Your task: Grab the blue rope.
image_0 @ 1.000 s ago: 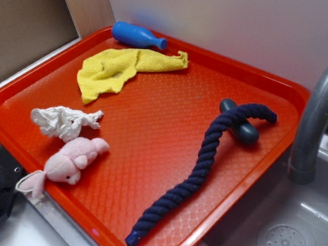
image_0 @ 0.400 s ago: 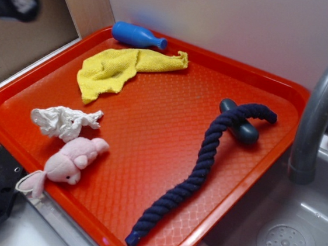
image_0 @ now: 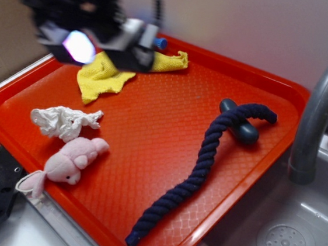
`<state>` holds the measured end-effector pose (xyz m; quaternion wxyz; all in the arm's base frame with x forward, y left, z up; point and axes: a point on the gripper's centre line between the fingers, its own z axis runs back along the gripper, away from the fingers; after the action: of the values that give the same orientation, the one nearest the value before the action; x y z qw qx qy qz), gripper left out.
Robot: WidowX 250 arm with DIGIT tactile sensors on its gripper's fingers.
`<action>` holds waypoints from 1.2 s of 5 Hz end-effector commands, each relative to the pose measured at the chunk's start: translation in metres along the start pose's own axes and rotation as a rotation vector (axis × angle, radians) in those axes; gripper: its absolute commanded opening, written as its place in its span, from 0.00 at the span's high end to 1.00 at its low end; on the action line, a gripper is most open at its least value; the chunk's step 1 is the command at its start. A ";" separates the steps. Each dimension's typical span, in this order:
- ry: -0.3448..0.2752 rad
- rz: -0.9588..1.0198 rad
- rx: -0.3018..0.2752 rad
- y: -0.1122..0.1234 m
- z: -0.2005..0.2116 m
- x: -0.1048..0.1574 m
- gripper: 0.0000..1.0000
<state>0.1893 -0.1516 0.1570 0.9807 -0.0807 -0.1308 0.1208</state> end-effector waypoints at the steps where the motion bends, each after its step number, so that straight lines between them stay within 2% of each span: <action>1: -0.087 0.071 0.029 -0.046 -0.048 0.019 0.00; 2: -0.093 0.111 0.054 -0.062 -0.067 0.025 0.00; 3: -0.112 0.125 0.113 -0.066 -0.084 0.031 0.00; 4: -0.132 0.150 0.163 -0.057 -0.088 0.037 0.00; 6: -0.114 0.164 0.214 -0.041 -0.104 0.038 0.00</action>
<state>0.2554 -0.1966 0.0636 0.9651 0.0325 -0.1565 0.2074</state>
